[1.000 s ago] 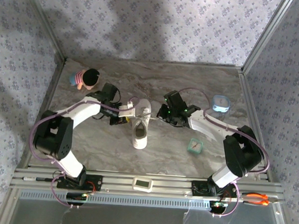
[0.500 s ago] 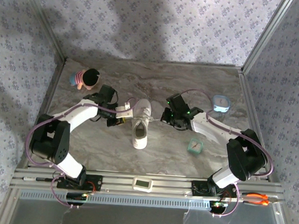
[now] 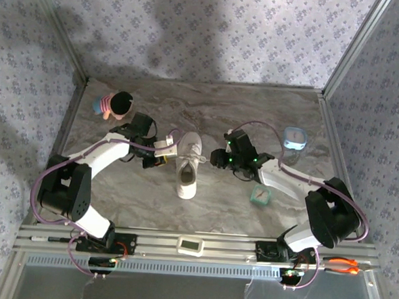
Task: Tie the shoes
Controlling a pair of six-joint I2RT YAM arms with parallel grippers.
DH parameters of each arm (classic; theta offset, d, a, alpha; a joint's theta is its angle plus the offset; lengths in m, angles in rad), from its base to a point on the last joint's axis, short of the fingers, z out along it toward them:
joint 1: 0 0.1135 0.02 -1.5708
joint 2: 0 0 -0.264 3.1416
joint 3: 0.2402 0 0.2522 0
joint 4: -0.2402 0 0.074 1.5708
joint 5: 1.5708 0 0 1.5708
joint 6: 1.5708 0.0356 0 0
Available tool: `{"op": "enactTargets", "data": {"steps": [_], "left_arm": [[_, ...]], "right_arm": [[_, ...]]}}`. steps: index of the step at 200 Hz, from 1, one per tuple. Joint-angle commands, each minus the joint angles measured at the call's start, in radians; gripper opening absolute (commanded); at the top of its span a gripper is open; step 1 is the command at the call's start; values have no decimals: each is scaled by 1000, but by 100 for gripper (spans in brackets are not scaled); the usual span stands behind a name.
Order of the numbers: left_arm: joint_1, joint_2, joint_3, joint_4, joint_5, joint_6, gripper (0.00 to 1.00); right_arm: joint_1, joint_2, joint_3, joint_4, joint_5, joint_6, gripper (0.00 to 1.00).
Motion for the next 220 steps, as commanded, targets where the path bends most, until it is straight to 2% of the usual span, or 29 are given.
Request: {"op": "enactTargets", "data": {"steps": [1, 19, 53, 89, 121, 197, 209, 220], "left_arm": [[0, 11, 47, -39, 52, 14, 0], [8, 20, 62, -65, 69, 24, 0], [17, 28, 76, -85, 93, 35, 0], [19, 47, 99, -110, 103, 43, 0], [22, 56, 110, -118, 102, 53, 0], [22, 71, 131, -123, 109, 61, 0], [23, 74, 133, -123, 109, 59, 0], [24, 76, 136, -123, 110, 57, 0]], "right_arm": [[7, 10, -27, 145, -120, -285, 44], [15, 29, 34, 57, -149, -480, 49], [18, 59, 160, -151, -151, -786, 52], [3, 100, 177, -252, -196, -1002, 54], [-1, 155, 199, -273, -179, -1055, 55], [0, 295, 304, -235, -160, -1074, 55], [-2, 312, 324, -243, -173, -1083, 54], [-1, 329, 342, -262, -192, -1093, 49]]}}
